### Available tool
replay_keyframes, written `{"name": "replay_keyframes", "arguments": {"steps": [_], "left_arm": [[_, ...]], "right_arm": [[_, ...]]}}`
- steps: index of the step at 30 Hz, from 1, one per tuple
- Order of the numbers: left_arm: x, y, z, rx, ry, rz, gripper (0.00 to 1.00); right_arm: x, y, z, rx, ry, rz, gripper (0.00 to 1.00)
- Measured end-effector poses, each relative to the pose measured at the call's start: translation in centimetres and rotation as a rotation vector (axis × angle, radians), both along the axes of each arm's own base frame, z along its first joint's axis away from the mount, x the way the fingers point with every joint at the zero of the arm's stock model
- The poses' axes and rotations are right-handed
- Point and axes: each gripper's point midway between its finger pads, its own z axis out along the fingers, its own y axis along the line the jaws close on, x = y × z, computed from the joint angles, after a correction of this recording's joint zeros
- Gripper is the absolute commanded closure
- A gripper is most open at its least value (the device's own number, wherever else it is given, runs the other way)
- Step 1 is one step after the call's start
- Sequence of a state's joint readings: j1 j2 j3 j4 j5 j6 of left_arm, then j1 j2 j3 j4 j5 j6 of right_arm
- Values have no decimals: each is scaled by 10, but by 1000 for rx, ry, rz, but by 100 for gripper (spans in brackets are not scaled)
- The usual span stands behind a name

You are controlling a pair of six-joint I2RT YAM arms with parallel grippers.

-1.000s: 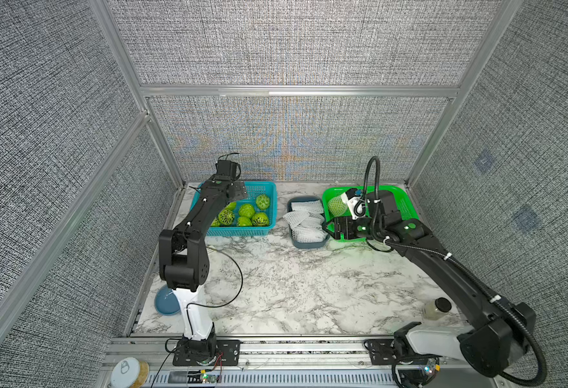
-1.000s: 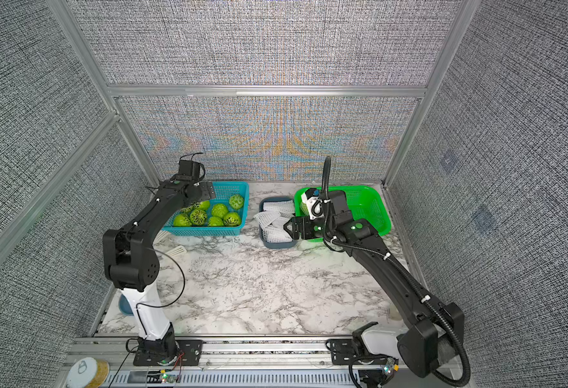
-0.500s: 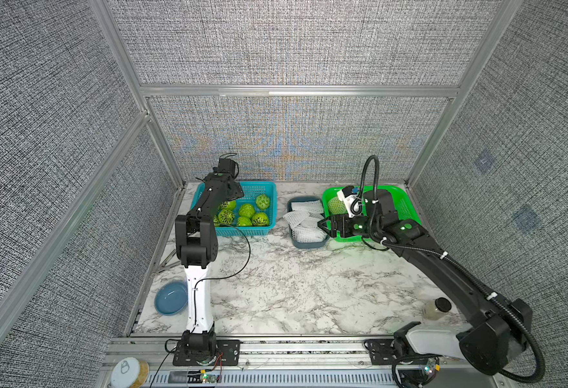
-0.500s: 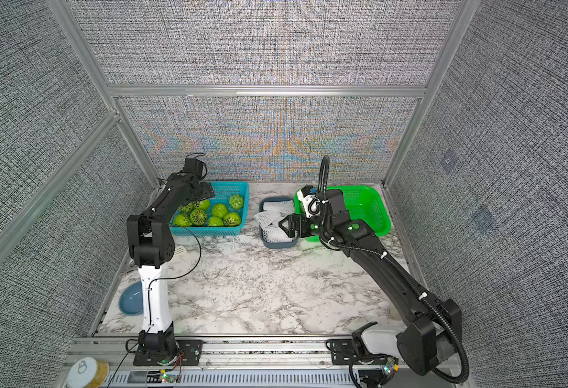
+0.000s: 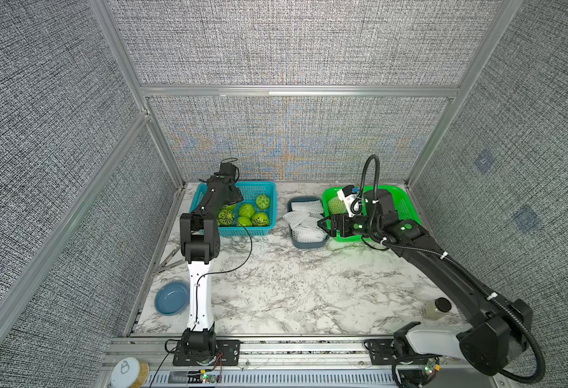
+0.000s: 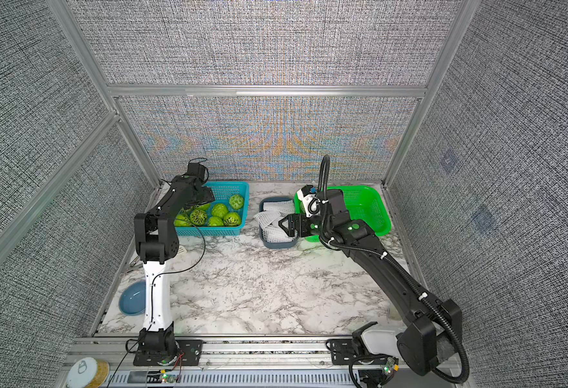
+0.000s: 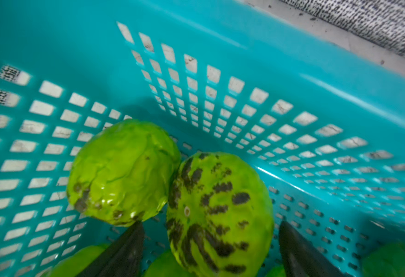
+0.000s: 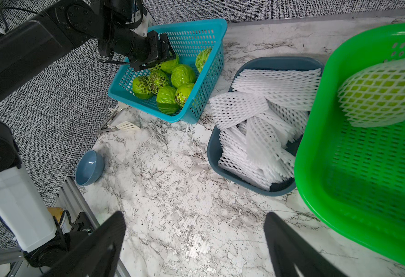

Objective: Sleeve custard apples in foam nets
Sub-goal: Pick up the custard apple from the basket.

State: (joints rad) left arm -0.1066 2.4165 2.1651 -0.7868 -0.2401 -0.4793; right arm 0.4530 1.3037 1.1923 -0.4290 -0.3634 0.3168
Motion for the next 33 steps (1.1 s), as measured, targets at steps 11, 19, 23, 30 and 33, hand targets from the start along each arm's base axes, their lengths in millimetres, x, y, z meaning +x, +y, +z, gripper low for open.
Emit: {"name": "replay_keyframes", "arguments": {"steps": [11, 19, 23, 30, 33], "left_arm": [[10, -1, -6, 1, -7, -8, 18], [11, -1, -7, 6, -8, -17, 26], [13, -2, -5, 3, -16, -22, 33], [11, -3, 21, -17, -59, -12, 34], [9, -5, 42, -42, -100, -12, 34]], "right_arm": [[2, 1, -2, -10, 3, -9, 8], [3, 7, -2, -10, 6, -4, 8], [2, 10, 0, -10, 4, 3, 8], [4, 13, 1, -13, 0, -2, 8], [4, 14, 3, -11, -1, -4, 8]]}}
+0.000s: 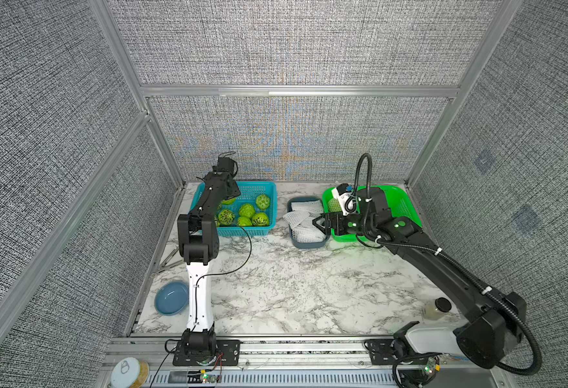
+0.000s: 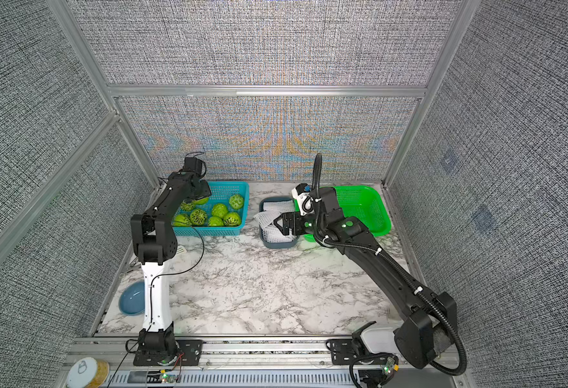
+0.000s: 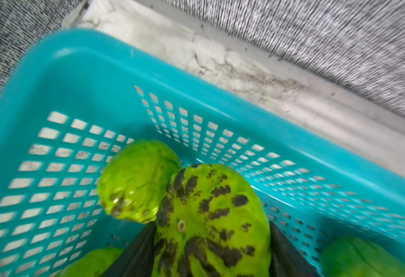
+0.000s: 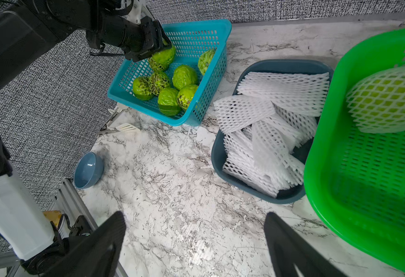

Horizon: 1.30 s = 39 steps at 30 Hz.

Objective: Sleeve custard apples in foam nets
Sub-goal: Pick up the custard apple from the basket.

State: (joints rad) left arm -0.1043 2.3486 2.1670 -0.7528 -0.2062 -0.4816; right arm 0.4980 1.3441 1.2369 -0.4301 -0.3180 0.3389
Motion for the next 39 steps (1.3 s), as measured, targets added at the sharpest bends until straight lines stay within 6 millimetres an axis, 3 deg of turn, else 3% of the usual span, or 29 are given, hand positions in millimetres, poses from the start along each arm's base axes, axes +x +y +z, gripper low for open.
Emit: {"name": "replay_keyframes", "arguments": {"steps": [6, 11, 16, 27, 33, 39], "left_arm": [[-13, -10, 34, -72, -61, -19, 34], [-30, -27, 49, -179, -92, -68, 34], [-46, -48, 66, -296, -127, -150, 34], [-88, -94, 113, -558, -234, -377, 34], [-114, -117, 136, -679, -258, -508, 34], [-141, -136, 159, -770, -296, -626, 34]], "right_arm": [[2, -2, 2, -5, -10, -12, 8], [2, -1, 8, 16, -52, -1, 8], [-12, 0, -1, 75, -109, 71, 7], [-39, 33, 21, 317, -328, 345, 5], [-23, 54, 53, 392, -412, 449, 5], [1, 70, 49, 430, -415, 505, 5]]}}
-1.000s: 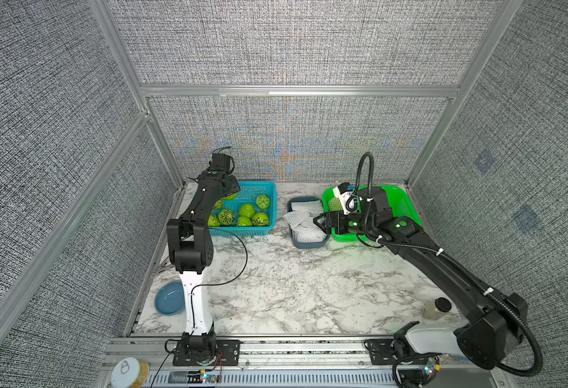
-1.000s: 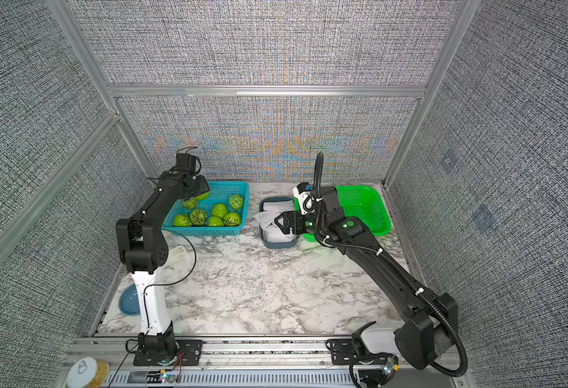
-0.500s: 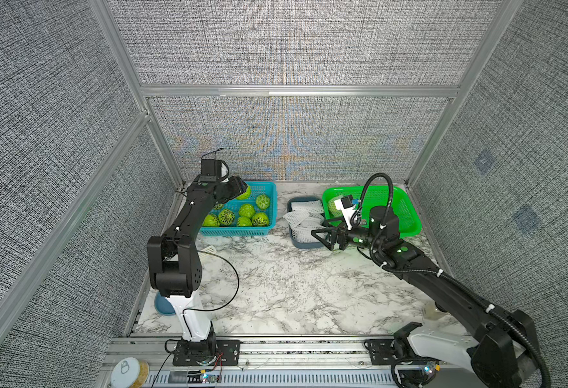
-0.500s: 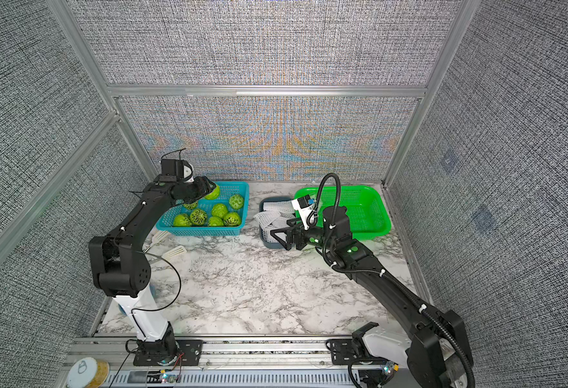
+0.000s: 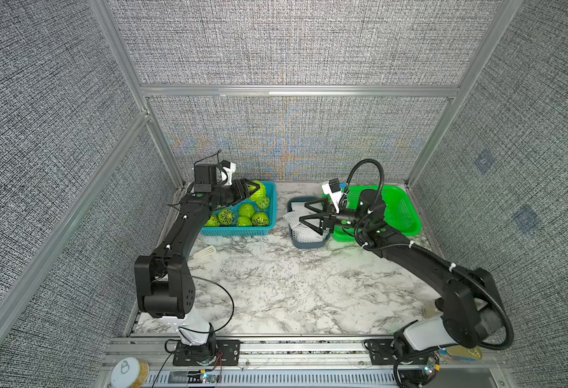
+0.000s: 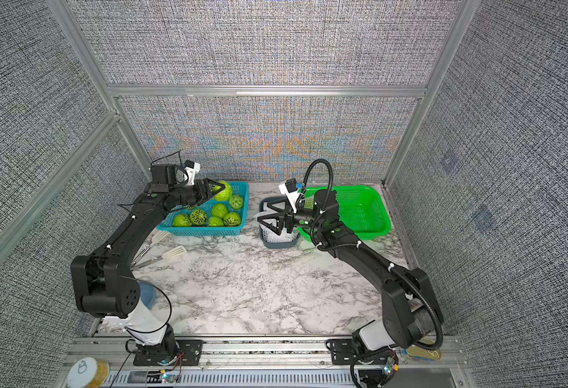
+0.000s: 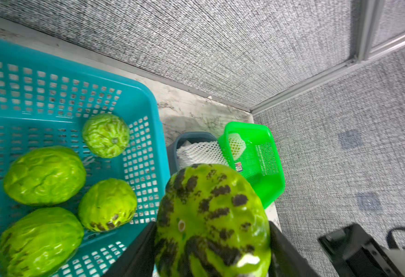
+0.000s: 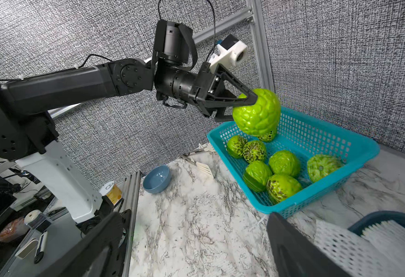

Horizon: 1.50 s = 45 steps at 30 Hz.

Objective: Sleeve custard apples in foam nets
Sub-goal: Pick up the custard apple from the basket.

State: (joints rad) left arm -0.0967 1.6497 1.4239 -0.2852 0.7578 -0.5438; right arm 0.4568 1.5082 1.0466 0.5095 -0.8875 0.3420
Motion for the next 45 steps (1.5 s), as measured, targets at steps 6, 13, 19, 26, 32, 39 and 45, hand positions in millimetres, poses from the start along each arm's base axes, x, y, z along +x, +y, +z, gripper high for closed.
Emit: {"name": "replay_keyframes", "arguments": {"steps": [6, 13, 19, 26, 32, 39, 45], "left_arm": [[-22, -22, 20, -53, -49, -95, 34], [-43, -43, 36, -88, -81, -187, 34], [-53, -55, 34, -99, -69, -223, 34], [-63, -69, 35, -119, -54, -268, 35], [-70, -79, 38, -137, -51, -299, 34], [-70, -82, 42, -141, -68, -306, 34], [-71, -83, 43, -148, -66, -313, 35]], "right_arm": [[15, 13, -12, 24, -7, 52, 5], [21, 24, -20, 84, -86, 95, 5], [36, 31, -18, 112, -143, 95, 5], [46, 43, -10, 116, -210, 87, 5], [50, 51, -5, 107, -241, 91, 5], [52, 59, -7, 96, -237, 98, 7], [52, 61, -7, 88, -245, 100, 12]]}}
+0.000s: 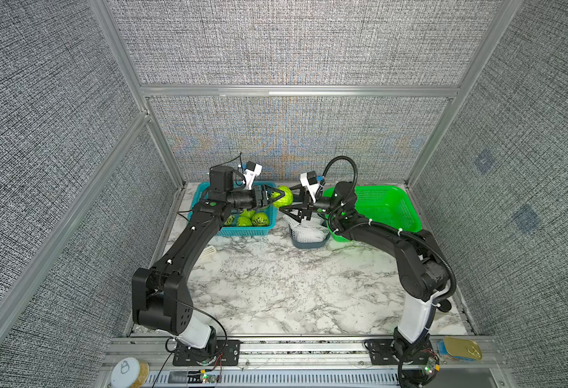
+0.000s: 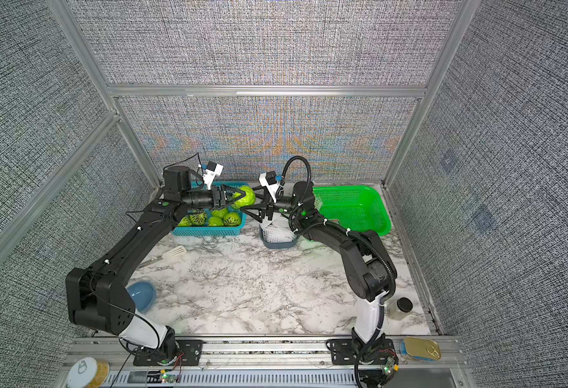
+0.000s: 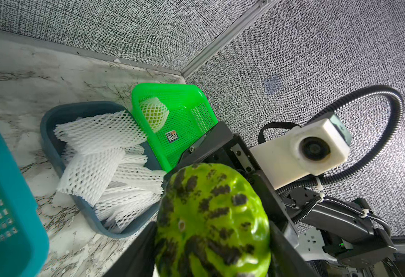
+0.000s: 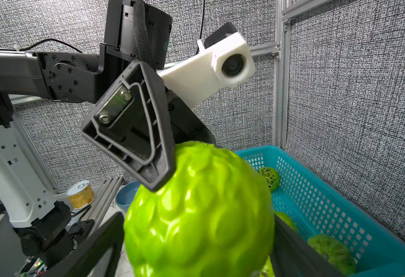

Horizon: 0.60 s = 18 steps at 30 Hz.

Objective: Sleeve custard apples in foam nets
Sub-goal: Pick up the custard apple from the basket.

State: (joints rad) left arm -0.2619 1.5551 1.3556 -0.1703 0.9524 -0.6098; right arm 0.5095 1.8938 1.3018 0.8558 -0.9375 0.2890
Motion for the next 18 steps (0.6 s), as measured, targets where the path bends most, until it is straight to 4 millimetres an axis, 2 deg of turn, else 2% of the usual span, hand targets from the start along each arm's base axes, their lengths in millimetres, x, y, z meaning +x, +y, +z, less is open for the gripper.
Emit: {"name": "replay_keyframes", "arguments": {"steps": [13, 18], "left_arm": [[-1, -6, 4, -6, -13, -3, 35], [0, -7, 7, -6, -20, -2, 20]], "right_arm": [[5, 4, 5, -19, 13, -3, 25], [5, 2, 7, -27, 18, -20, 33]]}}
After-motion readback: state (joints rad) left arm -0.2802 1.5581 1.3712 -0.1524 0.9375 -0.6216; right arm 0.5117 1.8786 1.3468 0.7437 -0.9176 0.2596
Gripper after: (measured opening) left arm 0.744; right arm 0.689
